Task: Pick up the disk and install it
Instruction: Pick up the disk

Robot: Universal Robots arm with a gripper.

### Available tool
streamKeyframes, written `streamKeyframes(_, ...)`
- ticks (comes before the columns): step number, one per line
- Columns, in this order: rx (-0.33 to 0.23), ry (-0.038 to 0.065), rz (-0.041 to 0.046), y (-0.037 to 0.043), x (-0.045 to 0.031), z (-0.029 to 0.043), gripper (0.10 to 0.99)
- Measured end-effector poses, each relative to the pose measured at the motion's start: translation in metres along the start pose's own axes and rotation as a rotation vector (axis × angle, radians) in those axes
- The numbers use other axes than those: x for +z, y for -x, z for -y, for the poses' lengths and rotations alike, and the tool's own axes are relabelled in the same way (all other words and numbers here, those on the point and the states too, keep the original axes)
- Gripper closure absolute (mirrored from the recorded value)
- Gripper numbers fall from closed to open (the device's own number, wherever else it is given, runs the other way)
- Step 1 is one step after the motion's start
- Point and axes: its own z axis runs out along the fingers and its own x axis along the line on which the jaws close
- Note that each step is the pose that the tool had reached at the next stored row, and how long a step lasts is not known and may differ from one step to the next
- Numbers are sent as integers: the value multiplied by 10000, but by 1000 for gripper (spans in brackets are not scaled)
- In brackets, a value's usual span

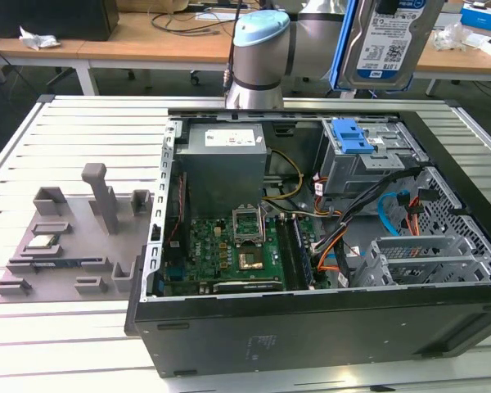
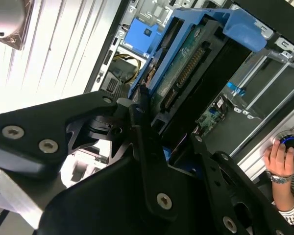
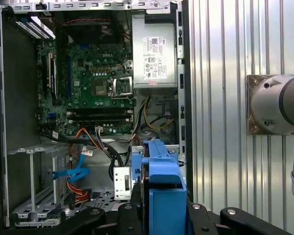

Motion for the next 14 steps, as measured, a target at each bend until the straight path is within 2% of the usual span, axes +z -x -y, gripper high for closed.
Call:
streamKeyframes(8,0,1,-3,-16,-1,9,722)
streamKeyframes(14,0,0,-1,-146,0,11,722)
